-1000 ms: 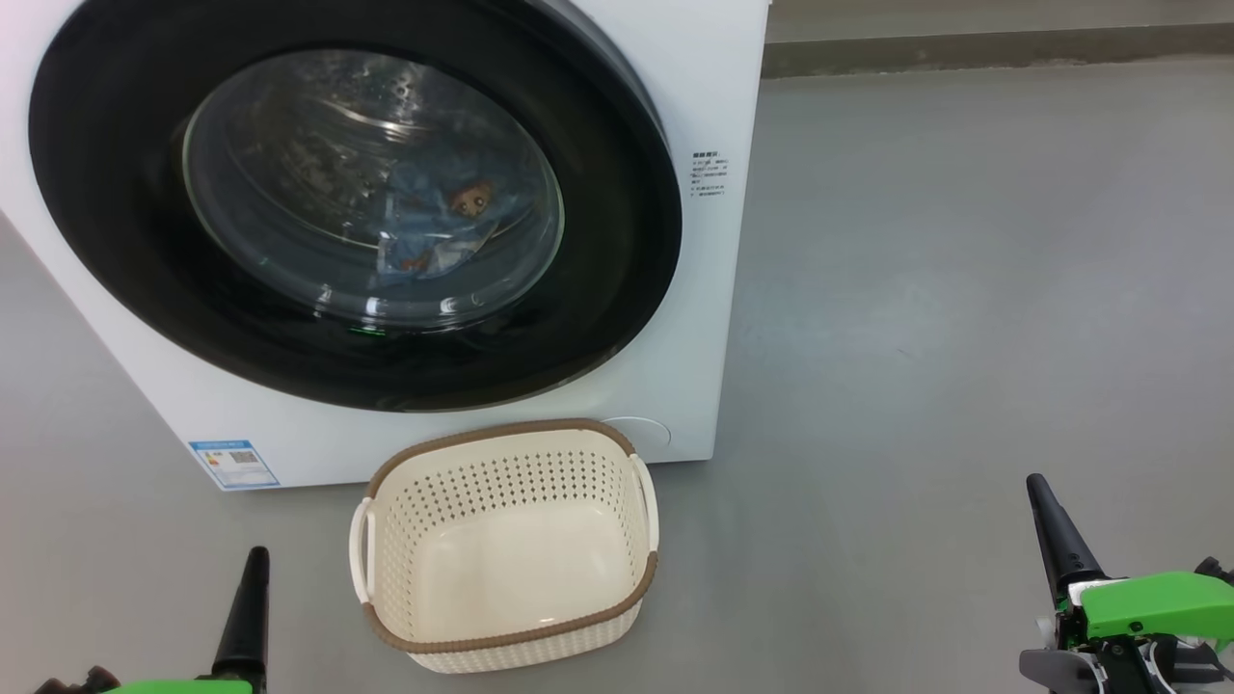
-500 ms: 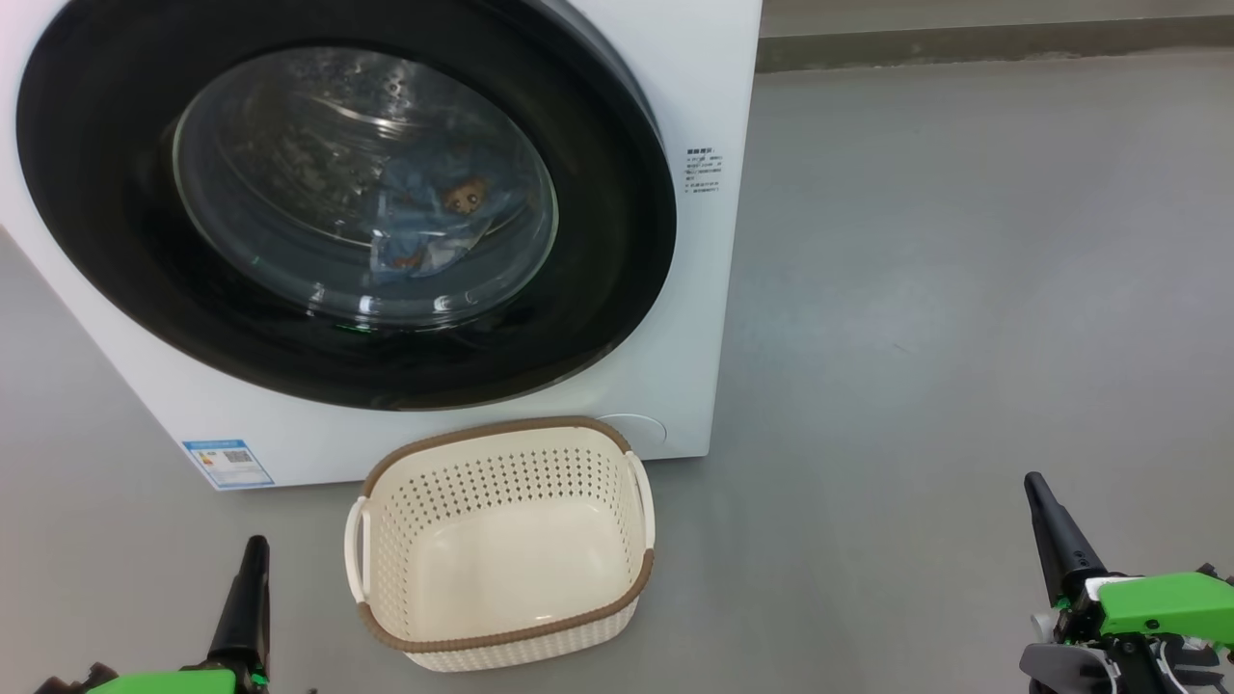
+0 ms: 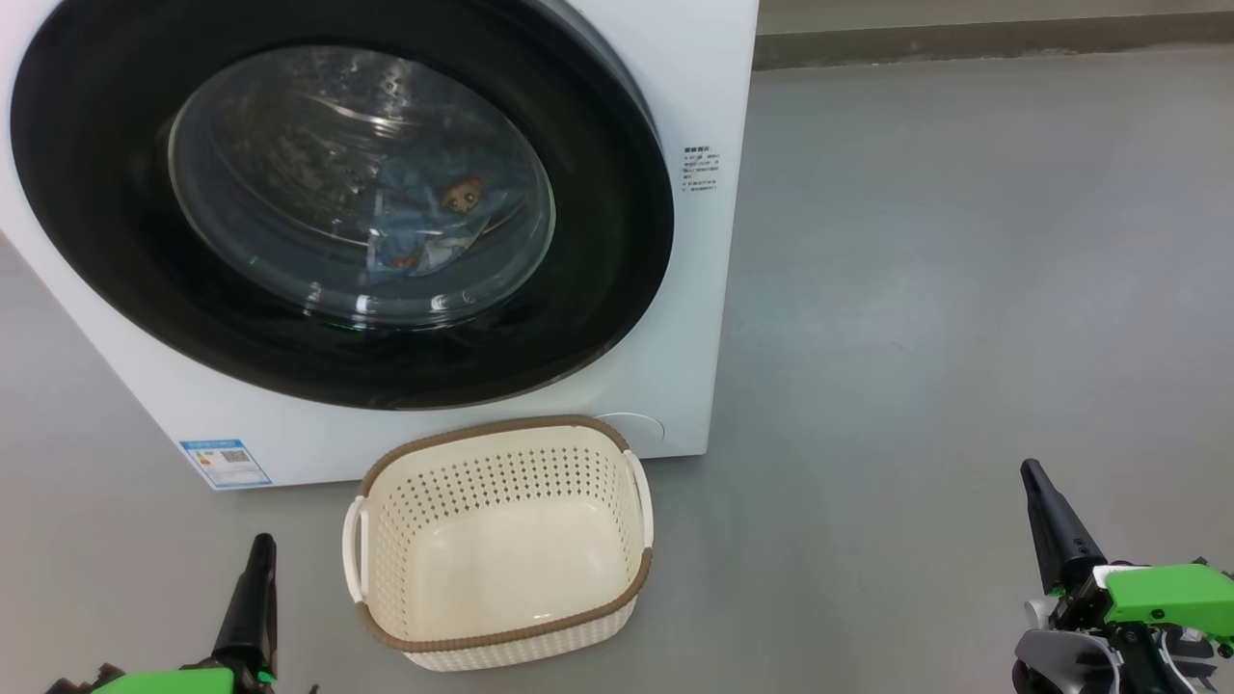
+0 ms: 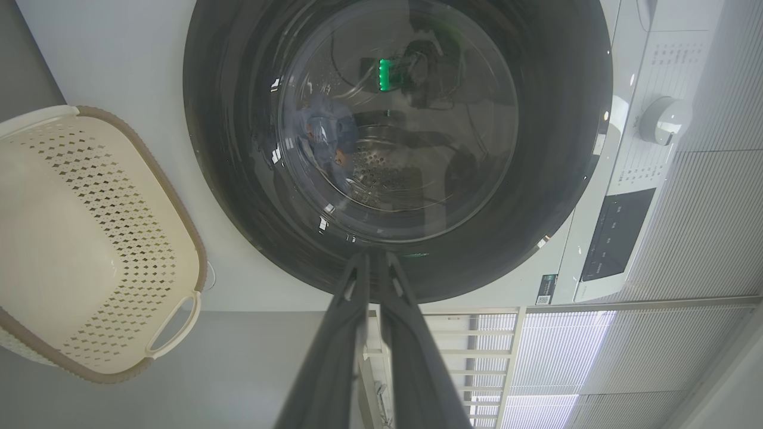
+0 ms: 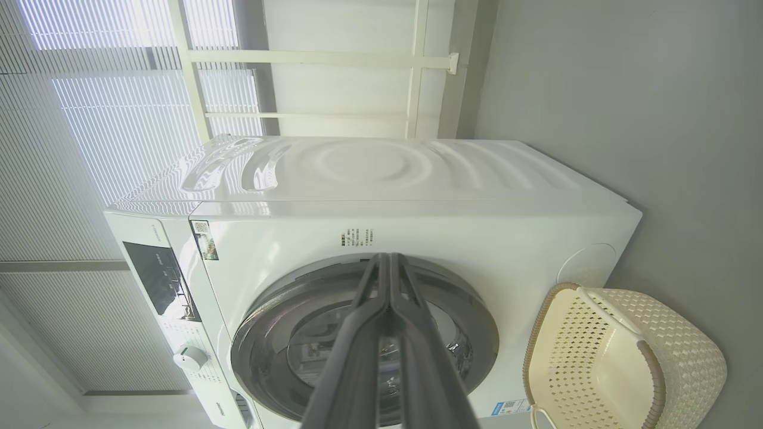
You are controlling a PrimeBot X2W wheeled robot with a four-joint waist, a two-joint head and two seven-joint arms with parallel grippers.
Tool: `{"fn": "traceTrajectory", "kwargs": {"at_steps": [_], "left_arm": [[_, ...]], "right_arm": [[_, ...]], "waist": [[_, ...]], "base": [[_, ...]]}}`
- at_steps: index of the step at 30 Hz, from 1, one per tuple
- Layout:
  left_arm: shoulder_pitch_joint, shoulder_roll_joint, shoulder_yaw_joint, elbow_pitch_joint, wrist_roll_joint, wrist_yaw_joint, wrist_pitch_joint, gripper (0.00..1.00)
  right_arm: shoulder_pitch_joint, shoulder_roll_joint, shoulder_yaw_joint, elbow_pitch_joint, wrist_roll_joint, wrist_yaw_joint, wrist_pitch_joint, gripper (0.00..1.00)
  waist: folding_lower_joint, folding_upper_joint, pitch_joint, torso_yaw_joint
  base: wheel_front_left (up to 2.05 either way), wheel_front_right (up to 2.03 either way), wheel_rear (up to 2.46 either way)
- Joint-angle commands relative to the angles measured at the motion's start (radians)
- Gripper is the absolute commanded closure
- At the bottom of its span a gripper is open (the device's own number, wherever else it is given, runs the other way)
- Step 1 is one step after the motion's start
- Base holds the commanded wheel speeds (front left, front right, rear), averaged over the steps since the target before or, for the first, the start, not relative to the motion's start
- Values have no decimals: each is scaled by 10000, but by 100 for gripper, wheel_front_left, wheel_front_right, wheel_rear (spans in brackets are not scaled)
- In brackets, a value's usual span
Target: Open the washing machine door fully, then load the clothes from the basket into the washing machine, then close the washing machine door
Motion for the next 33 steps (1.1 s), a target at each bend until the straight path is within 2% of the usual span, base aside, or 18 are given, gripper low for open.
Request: {"fn": "traceTrajectory", "kwargs": {"at_steps": [1,33], "left_arm": [[-465,102,343,-145,-107,5,35,100],[-466,93,357,-147,-96,4,46,100]], "right_arm": [[-412,-109,177,-291,5,19,56,100],[-412,-108,177,-291,5,19,56,100]], "waist": [[0,0,-1,1],[0,0,0,1]], "base": [[0,0,0],[0,0,0]]}}
